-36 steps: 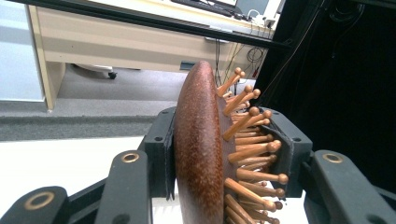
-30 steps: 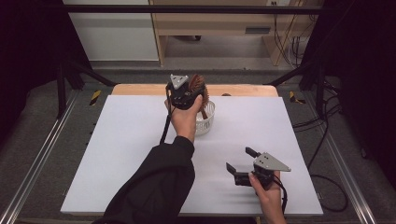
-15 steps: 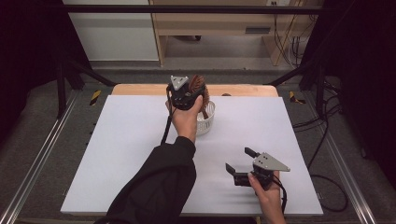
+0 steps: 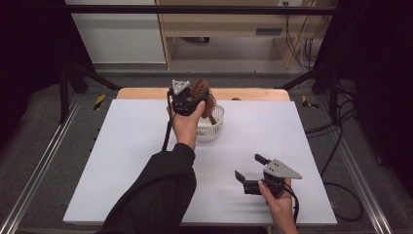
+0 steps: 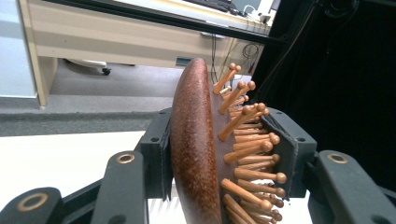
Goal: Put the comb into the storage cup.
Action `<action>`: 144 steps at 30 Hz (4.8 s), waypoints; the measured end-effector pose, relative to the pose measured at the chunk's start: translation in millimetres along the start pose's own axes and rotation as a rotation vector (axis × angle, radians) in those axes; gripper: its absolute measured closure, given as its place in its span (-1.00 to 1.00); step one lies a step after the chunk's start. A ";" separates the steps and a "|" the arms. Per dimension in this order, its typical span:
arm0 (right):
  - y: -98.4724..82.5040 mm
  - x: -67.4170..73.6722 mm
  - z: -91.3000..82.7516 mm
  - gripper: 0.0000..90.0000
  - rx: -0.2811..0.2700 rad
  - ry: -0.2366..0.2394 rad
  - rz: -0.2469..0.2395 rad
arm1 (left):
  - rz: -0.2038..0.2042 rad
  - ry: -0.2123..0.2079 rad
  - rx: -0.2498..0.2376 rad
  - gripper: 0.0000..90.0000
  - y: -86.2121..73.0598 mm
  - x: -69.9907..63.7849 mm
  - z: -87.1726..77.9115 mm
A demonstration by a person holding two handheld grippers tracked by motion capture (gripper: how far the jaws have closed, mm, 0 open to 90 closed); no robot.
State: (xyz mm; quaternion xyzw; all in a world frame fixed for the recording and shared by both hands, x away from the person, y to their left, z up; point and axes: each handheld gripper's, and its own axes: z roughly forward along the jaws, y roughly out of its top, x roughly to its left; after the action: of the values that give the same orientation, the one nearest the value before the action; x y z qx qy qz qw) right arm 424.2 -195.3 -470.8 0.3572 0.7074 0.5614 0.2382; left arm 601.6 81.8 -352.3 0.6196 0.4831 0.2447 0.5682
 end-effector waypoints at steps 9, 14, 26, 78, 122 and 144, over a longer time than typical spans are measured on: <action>0.1 0.0 0.0 -0.90 -0.007 0.007 0.002 | -0.021 -0.019 0.011 0.05 -2.0 16.0 -2.9; -0.1 0.0 0.7 -0.90 -0.006 0.004 0.003 | -0.028 -0.028 0.022 0.03 -2.7 23.6 -4.4; -0.3 0.0 0.3 -0.90 -0.004 0.004 0.000 | -0.097 -0.037 0.023 0.02 -8.2 42.1 -7.3; -1.2 0.2 1.4 -0.90 0.007 0.009 -0.011 | -0.185 -0.011 0.030 -0.05 -26.9 79.5 -15.1; -1.8 0.2 2.4 -0.90 0.014 0.014 -0.014 | -0.204 0.005 0.025 -0.07 -29.8 86.4 -17.5; -2.5 0.1 3.9 -0.90 0.017 0.014 -0.015 | -0.196 0.000 0.025 -0.08 -31.0 87.7 -10.8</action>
State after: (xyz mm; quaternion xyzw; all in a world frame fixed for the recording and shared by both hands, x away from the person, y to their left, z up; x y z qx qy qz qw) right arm 426.4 -193.1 -474.2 0.3500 0.7165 0.5561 0.2343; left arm 618.6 160.3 -400.4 0.5763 0.5447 0.1819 0.5814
